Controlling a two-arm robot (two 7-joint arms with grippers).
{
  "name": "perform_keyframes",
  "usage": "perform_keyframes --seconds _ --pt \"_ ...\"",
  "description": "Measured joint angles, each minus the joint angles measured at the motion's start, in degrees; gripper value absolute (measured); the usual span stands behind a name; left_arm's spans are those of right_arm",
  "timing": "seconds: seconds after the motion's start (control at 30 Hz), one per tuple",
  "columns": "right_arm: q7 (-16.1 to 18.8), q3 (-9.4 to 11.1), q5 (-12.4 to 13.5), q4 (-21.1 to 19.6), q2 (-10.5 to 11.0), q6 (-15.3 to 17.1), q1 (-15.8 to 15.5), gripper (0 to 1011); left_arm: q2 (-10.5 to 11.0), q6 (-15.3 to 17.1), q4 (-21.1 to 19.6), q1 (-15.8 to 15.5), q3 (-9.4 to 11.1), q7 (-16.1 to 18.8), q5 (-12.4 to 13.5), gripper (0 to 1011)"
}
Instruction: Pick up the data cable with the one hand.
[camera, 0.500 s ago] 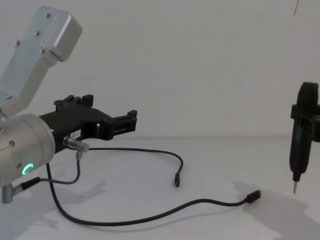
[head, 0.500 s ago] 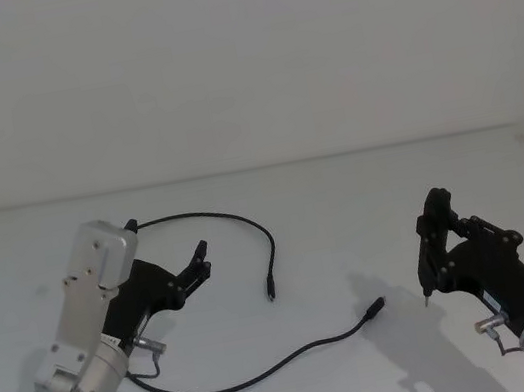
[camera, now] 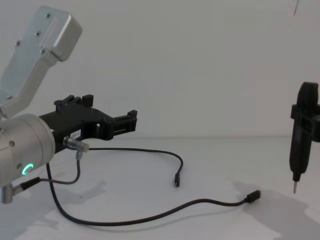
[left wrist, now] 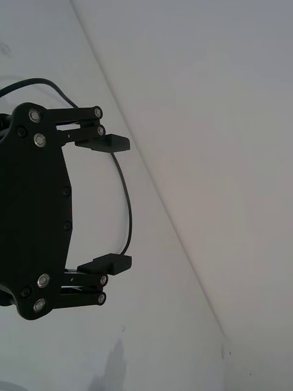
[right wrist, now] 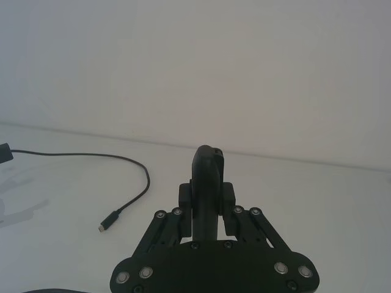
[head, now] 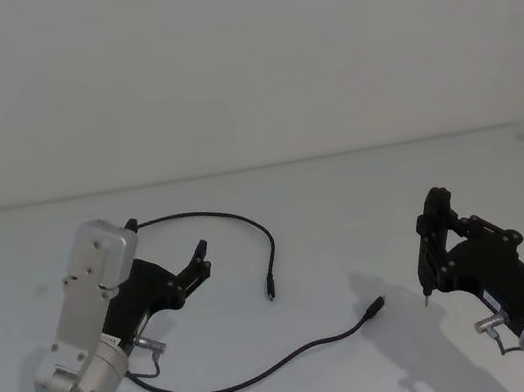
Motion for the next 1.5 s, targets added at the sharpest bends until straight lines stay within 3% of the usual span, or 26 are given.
perform_keyframes --seconds 1.13,1.5 --pt "0.00 0.00 0.00 0.00 0.00 0.00 0.00 279 0.01 0.06 0.00 0.02 -0.01 -0.12 0.00 1001" --pt "0.00 0.00 0.00 0.00 0.00 0.00 0.00 279 1.55 1.57 -1.10 0.12 0.11 -4.31 -1.56 1001"
